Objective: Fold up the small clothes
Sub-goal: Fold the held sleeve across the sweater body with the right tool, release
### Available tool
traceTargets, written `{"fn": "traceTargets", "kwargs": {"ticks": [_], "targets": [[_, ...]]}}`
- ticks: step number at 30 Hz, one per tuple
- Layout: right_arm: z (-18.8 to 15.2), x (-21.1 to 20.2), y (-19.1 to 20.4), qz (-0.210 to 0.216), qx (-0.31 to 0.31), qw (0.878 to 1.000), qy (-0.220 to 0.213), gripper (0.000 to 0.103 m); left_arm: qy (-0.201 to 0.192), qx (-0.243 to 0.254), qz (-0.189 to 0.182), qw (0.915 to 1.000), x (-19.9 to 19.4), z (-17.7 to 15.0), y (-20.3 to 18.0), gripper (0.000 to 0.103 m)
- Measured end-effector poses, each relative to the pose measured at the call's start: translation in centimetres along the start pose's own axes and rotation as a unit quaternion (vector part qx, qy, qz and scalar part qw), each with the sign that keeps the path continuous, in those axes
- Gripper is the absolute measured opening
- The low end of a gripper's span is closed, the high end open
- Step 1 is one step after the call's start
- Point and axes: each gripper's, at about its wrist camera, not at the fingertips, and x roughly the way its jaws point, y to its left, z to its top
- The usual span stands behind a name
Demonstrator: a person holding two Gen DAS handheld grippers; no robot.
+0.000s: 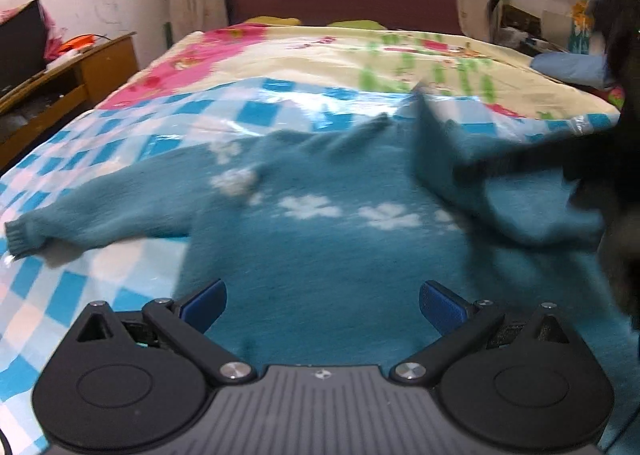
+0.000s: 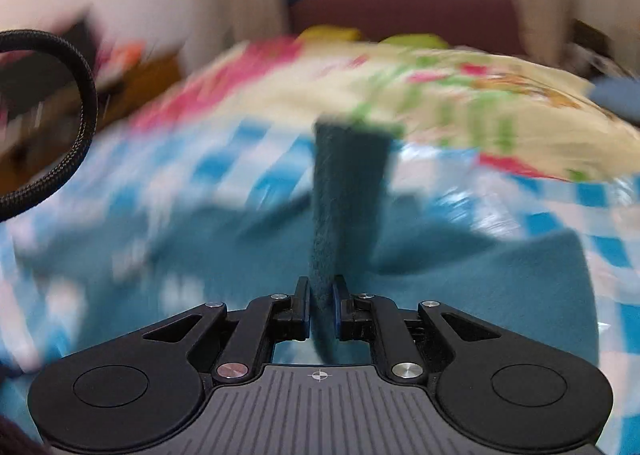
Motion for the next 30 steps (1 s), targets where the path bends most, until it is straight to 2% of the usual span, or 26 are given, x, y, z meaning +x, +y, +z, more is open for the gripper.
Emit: {"fn": "traceTargets", "kwargs": {"ticks": [4,7,9,15,17,18,24,27,30], "targets": [[-1.5,1.3,2.1,-0.003,-0.048,0.998,0.032,0.018,-0.006,-0.007,-0.009,0.9999,0.3,-0.3,0.8,0.103],[-1.4,1.1,2.3,-0.019,-0.066,0.997,0.027,0.023,-0.004,-0.01,-0.02,0.9997,0.5,-0.4,0.6,0.103],[-1.3,1.4,2.5,-0.026,-0.069,0.997,0.028,0.03,-0.001,-0.012,-0.024,0.9996,0.6,-0.6,0.7,0.103],[-1.4,3.6,3.4,-0.027,-0.086,0.995,0.032,0.029,0.0,-0.024,-0.022,0.9995,0.7,-0.6,1.3,0.103],[-1.0,3.7,3.2,-0.023,-0.066,0.997,0.035,0.019,0.003,-0.024,-0.024,0.9994,0.9,-0.6,1.3,0.103],[-0.7,3.6,2.9,-0.018,-0.054,0.998,0.036,0.017,0.003,-0.021,-0.028,0.9994,1.0,-0.5,1.2,0.103],[2.5,2.4,-0.3,0.022,0.047,0.998,0.03,0.014,-0.028,0.026,-0.023,0.999,1.6,1.4,-0.3,0.103],[4.4,1.9,-0.8,0.029,0.068,0.997,0.002,0.013,-0.034,0.013,-0.025,0.999,1.9,2.6,-0.6,0.103],[5.6,2.0,-0.2,0.047,0.085,0.995,-0.026,0.013,-0.03,0.01,-0.024,0.9992,1.9,2.4,-0.6,0.103]]}}
